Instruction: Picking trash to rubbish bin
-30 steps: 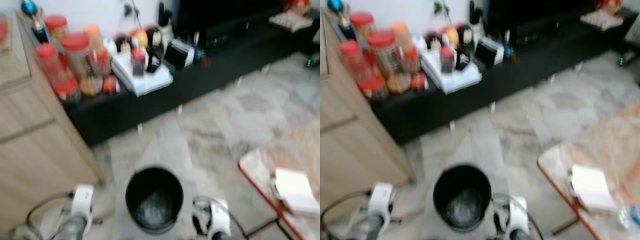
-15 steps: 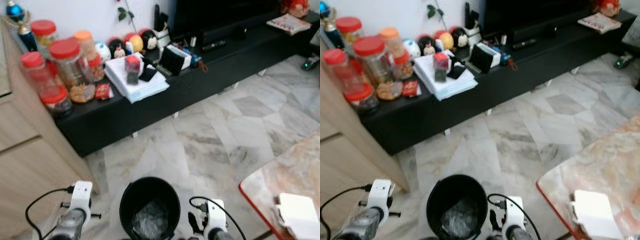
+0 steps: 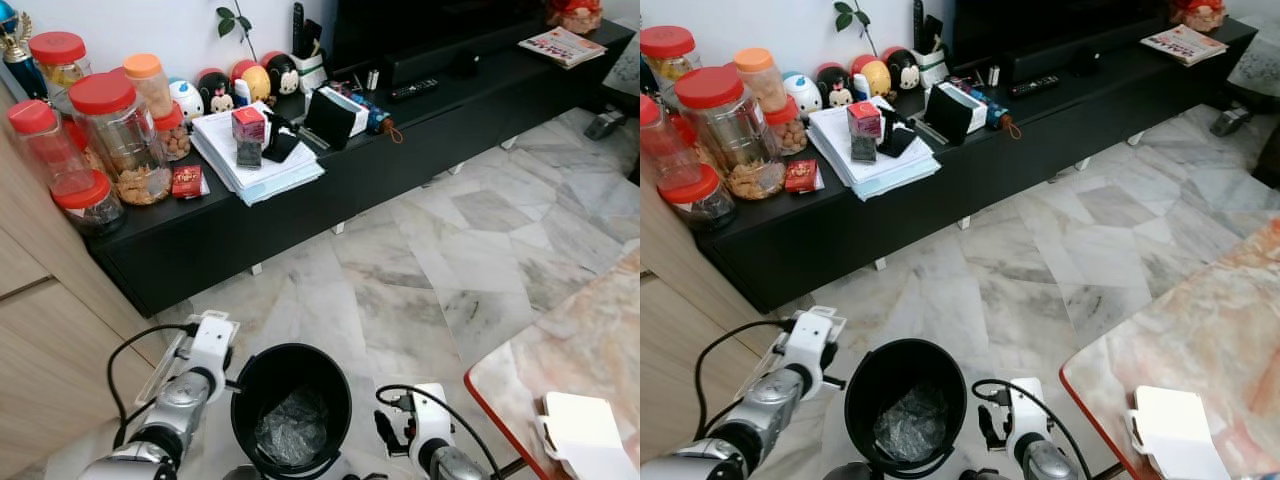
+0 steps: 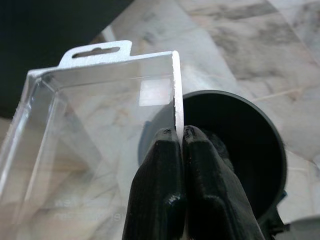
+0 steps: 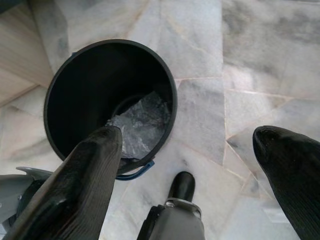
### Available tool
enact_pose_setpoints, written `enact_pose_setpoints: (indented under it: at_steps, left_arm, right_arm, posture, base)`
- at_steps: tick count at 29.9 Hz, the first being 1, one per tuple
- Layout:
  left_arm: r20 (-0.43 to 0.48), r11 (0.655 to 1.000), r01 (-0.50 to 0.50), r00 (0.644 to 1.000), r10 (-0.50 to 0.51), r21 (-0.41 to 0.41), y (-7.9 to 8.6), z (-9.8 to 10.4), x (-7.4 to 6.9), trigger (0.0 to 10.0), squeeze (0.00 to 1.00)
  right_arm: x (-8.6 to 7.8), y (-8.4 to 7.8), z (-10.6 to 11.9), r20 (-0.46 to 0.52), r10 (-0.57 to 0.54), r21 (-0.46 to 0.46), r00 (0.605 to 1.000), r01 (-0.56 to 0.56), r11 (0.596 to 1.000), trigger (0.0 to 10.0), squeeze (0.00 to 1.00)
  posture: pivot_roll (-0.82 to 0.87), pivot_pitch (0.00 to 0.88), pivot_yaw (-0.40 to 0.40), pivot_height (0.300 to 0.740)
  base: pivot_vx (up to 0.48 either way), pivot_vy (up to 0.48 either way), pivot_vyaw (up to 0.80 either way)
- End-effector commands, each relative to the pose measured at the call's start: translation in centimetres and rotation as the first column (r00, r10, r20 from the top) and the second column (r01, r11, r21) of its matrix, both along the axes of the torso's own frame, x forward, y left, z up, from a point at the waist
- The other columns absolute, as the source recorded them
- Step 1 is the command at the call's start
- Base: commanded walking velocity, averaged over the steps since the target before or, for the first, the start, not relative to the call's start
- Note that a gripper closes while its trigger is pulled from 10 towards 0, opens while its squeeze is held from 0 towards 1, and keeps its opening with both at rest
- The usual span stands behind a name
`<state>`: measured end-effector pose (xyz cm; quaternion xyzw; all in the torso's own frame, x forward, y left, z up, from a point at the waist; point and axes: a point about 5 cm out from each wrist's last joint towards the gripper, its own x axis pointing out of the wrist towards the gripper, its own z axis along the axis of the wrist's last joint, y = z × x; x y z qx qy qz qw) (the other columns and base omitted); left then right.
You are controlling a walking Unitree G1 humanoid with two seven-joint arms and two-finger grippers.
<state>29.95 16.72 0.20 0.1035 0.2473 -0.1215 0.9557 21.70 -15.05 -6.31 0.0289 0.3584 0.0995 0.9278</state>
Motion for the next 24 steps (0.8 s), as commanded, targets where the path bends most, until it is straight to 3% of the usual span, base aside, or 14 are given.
enact_pose_setpoints:
  at_steps: [1, 7, 16, 21, 24]
  left_arm:
    - [-0.011, 0.999, 0.032, 0.999, -0.032, -0.002, -0.5, -0.1, -0.1, 10.0, 0.0]
    - [0.011, 0.989, 0.146, 0.989, -0.146, -0.01, -3.4, 0.8, 0.9, 10.0, 0.0]
    - [0.026, 0.981, 0.185, 0.983, -0.184, -0.06, -5.4, 1.5, 1.5, 10.0, 0.0]
    - [0.026, 0.961, 0.198, 0.98, -0.197, -0.194, -8.1, 1.8, 1.4, 10.0, 0.0]
    - [0.025, 0.958, 0.2, 0.98, -0.2, -0.203, -8.5, 1.7, 1.3, 10.0, 0.0]
  right_arm:
    - [0.4, 0.2, 0.3, 0.02, 0.033, -0.005, 0.999, -0.033, 0.999, 10.0, 0.0]
    - [2.0, 1.0, 1.7, 0.121, 0.118, 0.01, 0.986, -0.12, 0.993, 10.0, 0.0]
    - [3.2, 1.6, 3.1, 0.219, 0.143, 0.035, 0.965, -0.155, 0.987, 10.0, 0.0]
    - [3.4, 2.0, 3.9, 0.281, 0.161, 0.063, 0.946, -0.186, 0.981, 10.0, 0.0]
    - [3.2, 2.1, 4.0, 0.289, 0.173, 0.075, 0.942, -0.202, 0.976, 10.0, 0.0]
  posture:
    - [0.11, 0.21, -0.072, 0.74]
    - [0.07, 0.235, -0.092, 0.74]
    - [0.02, 0.263, -0.102, 0.74]
    - [-0.01, 0.3, -0.119, 0.74]
    - [-0.02, 0.308, -0.125, 0.74]
  base:
    - [0.0, 0.0, 0.0]
    - [0.0, 0.0, 0.0]
    - [0.0, 0.0, 0.0]
    - [0.0, 0.0, 0.0]
    - [0.0, 0.0, 0.0]
